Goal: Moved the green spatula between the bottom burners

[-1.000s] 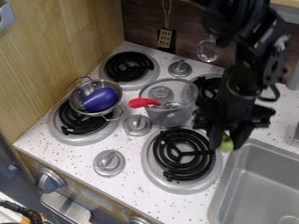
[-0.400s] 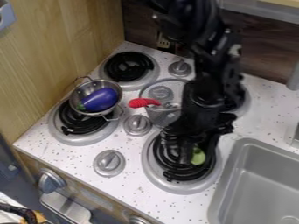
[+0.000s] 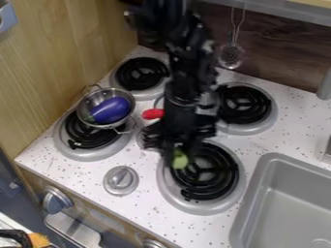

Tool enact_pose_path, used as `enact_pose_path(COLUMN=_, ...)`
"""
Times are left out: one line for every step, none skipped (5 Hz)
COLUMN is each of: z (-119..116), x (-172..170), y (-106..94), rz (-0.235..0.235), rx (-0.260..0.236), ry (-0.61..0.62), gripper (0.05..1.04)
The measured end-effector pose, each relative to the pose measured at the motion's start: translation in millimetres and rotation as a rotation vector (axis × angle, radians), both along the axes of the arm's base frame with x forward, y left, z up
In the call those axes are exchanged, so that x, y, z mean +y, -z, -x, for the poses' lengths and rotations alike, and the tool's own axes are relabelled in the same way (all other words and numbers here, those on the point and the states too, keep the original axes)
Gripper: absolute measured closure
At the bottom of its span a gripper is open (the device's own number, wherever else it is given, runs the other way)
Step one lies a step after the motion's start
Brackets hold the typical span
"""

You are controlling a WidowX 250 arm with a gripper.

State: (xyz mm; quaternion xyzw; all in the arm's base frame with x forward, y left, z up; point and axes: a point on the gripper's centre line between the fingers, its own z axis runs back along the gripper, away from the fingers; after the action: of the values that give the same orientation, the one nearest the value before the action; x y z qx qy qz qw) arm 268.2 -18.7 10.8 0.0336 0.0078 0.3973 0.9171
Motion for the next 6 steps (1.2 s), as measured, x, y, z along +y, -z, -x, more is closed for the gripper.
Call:
enact_pose_path(z=-2.5, x=19.8, y=9.2, rz=-0.016, rx=-0.028, ry=-0.025, gripper=0.669)
enact_pose_path(z=-1.2, x=23.4, y=19.7, rz=0.022, rx=-0.009, ry=-0.032, gripper=0.669)
enact_pose_path(z=1.0, x=24.3, y=28.3, rz=0.045, rx=-0.028, ry=-0.031, gripper=0.669)
enact_pose_path(z=2.0, x=26.5, y=37.7, rz=0.05, rx=-0.031, ry=-0.028, gripper=0.666)
enact_pose_path(z=4.1, x=28.3, y=38.5, rz=0.024, rx=-0.026, ry=-0.048, gripper=0.572)
enact_pose_path(z=11.2, x=26.0, y=30.5, rz=-0.047, rx=0.018, ry=-0.028, gripper=0.314)
